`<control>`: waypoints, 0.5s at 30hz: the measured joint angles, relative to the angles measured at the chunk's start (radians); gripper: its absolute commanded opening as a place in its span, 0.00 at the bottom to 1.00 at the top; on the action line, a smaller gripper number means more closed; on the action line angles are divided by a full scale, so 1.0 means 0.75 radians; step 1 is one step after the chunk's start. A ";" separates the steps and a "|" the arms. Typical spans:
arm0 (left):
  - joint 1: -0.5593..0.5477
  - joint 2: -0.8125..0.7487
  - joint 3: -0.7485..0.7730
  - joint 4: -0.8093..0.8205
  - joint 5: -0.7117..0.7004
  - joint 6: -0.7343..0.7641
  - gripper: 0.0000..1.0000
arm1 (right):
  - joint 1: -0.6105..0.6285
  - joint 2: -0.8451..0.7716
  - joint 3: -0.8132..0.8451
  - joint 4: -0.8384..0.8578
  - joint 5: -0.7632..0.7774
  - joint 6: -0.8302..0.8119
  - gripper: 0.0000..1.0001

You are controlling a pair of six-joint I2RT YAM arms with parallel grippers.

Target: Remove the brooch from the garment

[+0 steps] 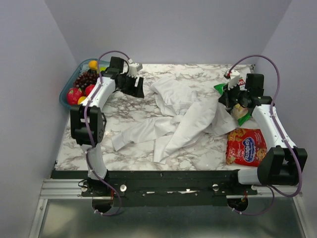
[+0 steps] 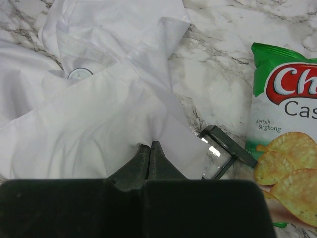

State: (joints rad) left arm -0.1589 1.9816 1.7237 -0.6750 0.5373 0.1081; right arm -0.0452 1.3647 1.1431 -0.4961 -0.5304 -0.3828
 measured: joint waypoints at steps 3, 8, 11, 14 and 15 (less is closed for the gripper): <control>-0.001 0.208 0.209 0.106 0.043 -0.116 0.86 | 0.001 -0.002 0.006 -0.027 -0.004 0.001 0.01; -0.015 0.511 0.426 0.227 0.116 -0.275 0.86 | 0.000 0.028 0.049 -0.055 -0.005 0.022 0.01; -0.040 0.640 0.473 0.282 0.163 -0.366 0.82 | 0.000 0.065 0.095 -0.068 -0.007 0.038 0.01; -0.053 0.673 0.492 0.352 0.233 -0.435 0.70 | 0.000 0.082 0.122 -0.076 -0.007 0.050 0.01; -0.057 0.675 0.496 0.369 0.244 -0.456 0.66 | 0.000 0.085 0.128 -0.078 -0.007 0.056 0.01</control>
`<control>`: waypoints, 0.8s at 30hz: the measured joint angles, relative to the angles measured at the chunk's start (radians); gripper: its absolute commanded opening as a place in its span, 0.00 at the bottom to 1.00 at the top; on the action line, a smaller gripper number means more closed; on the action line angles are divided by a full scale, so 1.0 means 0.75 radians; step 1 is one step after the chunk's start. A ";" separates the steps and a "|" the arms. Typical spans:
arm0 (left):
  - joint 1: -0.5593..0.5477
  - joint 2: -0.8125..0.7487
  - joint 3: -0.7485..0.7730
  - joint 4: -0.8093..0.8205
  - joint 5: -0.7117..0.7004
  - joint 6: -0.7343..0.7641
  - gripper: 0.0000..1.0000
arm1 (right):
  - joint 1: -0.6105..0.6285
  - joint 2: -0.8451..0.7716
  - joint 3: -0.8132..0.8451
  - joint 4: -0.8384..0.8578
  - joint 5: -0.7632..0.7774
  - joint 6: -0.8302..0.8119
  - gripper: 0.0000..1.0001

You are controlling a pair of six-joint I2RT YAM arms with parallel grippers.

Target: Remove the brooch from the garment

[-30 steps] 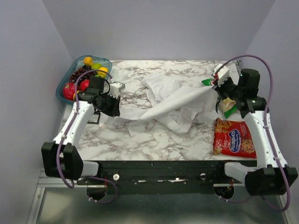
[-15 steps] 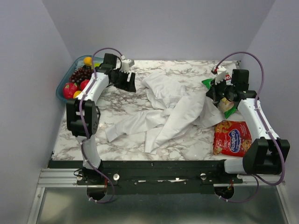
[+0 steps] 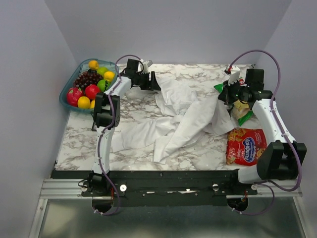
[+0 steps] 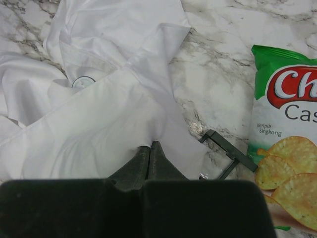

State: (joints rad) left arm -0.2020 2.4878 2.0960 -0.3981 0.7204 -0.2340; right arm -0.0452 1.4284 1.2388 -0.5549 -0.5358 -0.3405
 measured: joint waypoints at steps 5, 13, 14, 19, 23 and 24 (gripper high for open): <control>-0.010 0.013 0.005 0.076 0.048 -0.063 0.00 | 0.000 0.007 0.003 0.000 0.001 0.036 0.01; 0.022 -0.017 0.097 0.068 0.079 -0.011 0.00 | -0.010 0.130 0.198 -0.020 0.024 0.079 0.00; 0.039 -0.051 0.095 0.050 0.082 0.009 0.00 | -0.018 0.153 0.266 -0.014 0.025 0.087 0.01; 0.188 -0.375 0.011 -0.005 0.083 0.111 0.00 | -0.092 0.231 0.591 0.073 0.024 0.171 0.01; 0.327 -0.706 -0.061 -0.021 0.073 0.205 0.00 | -0.147 0.269 0.772 0.139 0.006 0.259 0.00; 0.346 -0.780 -0.080 -0.030 0.068 0.234 0.00 | -0.156 0.272 0.793 0.149 -0.004 0.282 0.01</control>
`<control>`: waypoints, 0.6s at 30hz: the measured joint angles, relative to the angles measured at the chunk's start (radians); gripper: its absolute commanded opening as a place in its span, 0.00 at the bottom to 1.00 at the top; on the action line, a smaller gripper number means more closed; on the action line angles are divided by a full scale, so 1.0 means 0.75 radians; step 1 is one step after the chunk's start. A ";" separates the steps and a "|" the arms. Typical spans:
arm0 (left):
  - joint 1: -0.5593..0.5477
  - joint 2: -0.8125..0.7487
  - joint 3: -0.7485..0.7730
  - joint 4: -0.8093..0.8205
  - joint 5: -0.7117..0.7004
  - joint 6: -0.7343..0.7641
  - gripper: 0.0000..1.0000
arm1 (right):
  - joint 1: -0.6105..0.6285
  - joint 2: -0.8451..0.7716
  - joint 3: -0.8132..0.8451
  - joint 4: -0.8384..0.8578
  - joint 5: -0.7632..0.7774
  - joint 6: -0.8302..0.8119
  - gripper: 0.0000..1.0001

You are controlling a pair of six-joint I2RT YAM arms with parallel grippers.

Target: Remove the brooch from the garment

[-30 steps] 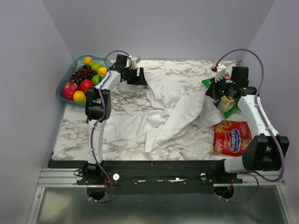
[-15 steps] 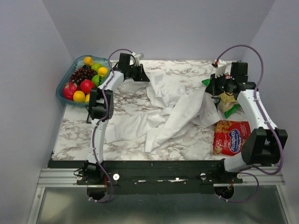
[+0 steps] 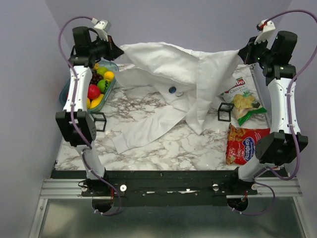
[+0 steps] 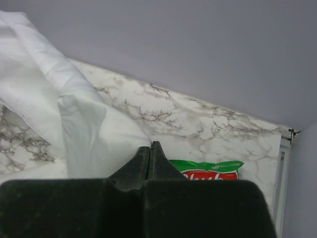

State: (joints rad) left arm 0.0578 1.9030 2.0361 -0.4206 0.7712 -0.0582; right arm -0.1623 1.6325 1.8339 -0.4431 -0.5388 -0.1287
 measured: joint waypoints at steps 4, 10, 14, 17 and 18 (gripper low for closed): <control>-0.012 -0.241 -0.115 -0.062 -0.010 0.126 0.00 | -0.022 0.000 0.012 0.013 -0.058 0.065 0.01; -0.041 -0.451 -0.452 -0.206 -0.036 0.264 0.00 | -0.022 -0.044 -0.141 -0.044 -0.174 0.041 0.01; -0.039 -0.558 -0.737 -0.315 -0.079 0.329 0.02 | -0.022 -0.107 -0.241 -0.161 -0.241 -0.024 0.01; -0.039 -0.621 -0.848 -0.373 -0.084 0.351 0.56 | -0.022 -0.158 -0.266 -0.214 -0.272 -0.041 0.01; -0.039 -0.636 -0.862 -0.406 -0.069 0.376 0.60 | -0.022 -0.171 -0.266 -0.227 -0.285 -0.050 0.01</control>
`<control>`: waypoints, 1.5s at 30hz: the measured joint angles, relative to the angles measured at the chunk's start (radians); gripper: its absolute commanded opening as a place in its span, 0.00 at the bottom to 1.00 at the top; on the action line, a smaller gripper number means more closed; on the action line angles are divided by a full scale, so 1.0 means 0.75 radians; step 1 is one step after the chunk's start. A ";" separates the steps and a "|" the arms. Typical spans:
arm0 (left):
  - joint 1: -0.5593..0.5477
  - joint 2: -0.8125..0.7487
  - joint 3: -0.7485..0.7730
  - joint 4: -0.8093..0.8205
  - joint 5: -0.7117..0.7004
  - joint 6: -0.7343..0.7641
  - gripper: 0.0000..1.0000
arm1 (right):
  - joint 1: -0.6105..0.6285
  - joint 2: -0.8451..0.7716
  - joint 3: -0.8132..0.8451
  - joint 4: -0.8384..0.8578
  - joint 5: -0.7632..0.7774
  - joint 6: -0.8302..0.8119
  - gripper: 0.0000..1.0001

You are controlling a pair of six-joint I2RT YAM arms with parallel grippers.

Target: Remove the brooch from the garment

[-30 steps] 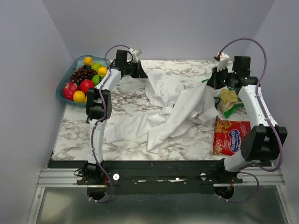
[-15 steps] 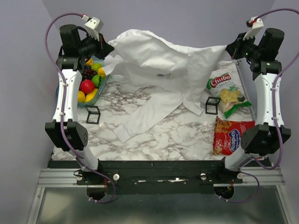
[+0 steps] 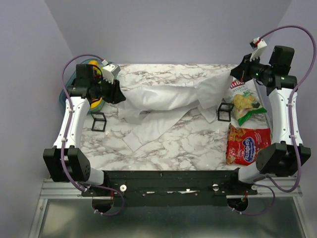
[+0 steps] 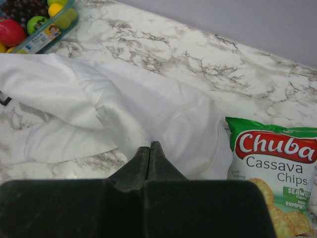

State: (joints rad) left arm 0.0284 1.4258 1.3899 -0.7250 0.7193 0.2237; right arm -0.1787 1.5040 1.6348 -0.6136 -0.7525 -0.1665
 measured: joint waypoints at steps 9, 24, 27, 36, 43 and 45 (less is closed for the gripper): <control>-0.014 0.139 0.004 0.017 0.003 -0.049 0.70 | 0.000 -0.058 -0.202 -0.104 -0.055 -0.113 0.01; -0.026 0.754 0.171 0.193 -0.134 -0.340 0.66 | 0.000 -0.120 -0.330 -0.112 -0.066 -0.117 0.01; -0.030 0.815 0.217 0.187 -0.135 -0.345 0.65 | 0.000 -0.121 -0.342 -0.110 -0.066 -0.113 0.01; -0.030 0.912 0.256 0.184 -0.106 -0.367 0.57 | 0.000 -0.117 -0.341 -0.100 -0.066 -0.098 0.01; -0.030 0.912 0.255 0.180 -0.066 -0.385 0.52 | 0.000 -0.093 -0.336 -0.086 -0.066 -0.092 0.01; -0.030 0.913 0.255 0.180 -0.053 -0.396 0.53 | 0.000 -0.091 -0.336 -0.084 -0.066 -0.092 0.01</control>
State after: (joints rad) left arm 0.0059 2.1105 1.5814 -0.5900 0.6796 -0.0731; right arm -0.1787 1.4361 1.3830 -0.6769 -0.8017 -0.2356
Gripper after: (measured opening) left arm 0.524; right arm 0.020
